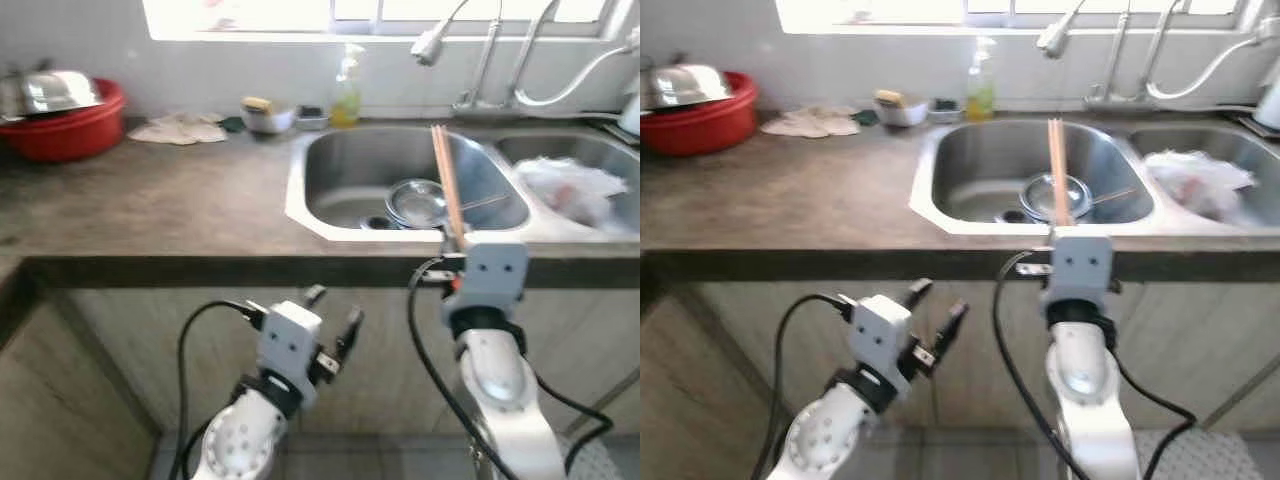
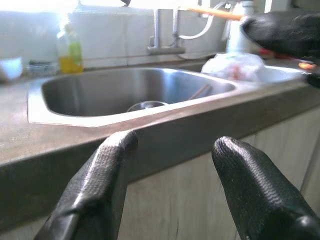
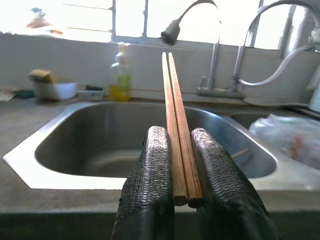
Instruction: Kitchen organization
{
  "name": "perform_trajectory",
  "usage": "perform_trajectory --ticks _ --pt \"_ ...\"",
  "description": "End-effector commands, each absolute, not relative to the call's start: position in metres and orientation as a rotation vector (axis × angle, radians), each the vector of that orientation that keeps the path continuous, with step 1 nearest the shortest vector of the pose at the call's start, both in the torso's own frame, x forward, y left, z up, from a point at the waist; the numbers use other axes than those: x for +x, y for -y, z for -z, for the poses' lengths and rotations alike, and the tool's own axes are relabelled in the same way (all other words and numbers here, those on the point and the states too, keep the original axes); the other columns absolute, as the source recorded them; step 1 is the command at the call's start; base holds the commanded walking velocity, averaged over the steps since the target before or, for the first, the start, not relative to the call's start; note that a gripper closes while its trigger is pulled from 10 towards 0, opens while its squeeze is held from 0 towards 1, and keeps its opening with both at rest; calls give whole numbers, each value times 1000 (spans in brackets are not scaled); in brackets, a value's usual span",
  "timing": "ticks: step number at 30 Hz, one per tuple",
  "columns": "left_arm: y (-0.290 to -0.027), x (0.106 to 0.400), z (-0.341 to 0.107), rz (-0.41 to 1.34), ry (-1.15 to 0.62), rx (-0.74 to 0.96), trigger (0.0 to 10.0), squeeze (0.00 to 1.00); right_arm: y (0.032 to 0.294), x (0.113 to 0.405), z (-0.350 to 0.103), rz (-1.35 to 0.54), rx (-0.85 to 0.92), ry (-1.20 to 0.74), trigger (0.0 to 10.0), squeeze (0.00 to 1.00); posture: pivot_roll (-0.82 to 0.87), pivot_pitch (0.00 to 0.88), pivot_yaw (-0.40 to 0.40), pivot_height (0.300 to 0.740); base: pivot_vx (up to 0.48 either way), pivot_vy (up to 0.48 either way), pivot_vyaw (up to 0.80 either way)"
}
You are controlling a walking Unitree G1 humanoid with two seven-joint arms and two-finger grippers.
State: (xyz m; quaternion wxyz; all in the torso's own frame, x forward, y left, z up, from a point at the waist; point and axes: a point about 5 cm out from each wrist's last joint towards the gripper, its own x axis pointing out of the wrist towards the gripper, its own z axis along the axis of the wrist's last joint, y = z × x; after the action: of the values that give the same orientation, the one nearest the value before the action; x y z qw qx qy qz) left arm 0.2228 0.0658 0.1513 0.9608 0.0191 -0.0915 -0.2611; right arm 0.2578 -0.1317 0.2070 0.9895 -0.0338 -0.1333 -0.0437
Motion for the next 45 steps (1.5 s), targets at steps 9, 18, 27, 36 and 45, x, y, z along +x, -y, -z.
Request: perform_trajectory --ticks 9,18,27,36,45 --pt "-68 222 -151 528 178 96 10000 0 126 258 -198 -85 -86 218 10000 0 161 57 -24 740 313 -239 0" --pt "-65 225 -151 521 181 104 10000 0 131 264 -204 -109 -98 236 10000 0 160 61 -25 740 396 -265 0" --pt "-67 227 -153 508 186 90 10000 0 138 273 -213 -107 -94 254 10000 0 160 66 -29 740 467 0 0" --pt "-67 230 -155 487 183 69 10000 0 153 300 -221 -119 -204 164 10000 0 157 75 -36 740 155 0 0" --pt "-60 228 -164 512 207 64 10000 0 163 334 -223 -143 -314 69 10000 0 167 93 -45 740 0 0 0"
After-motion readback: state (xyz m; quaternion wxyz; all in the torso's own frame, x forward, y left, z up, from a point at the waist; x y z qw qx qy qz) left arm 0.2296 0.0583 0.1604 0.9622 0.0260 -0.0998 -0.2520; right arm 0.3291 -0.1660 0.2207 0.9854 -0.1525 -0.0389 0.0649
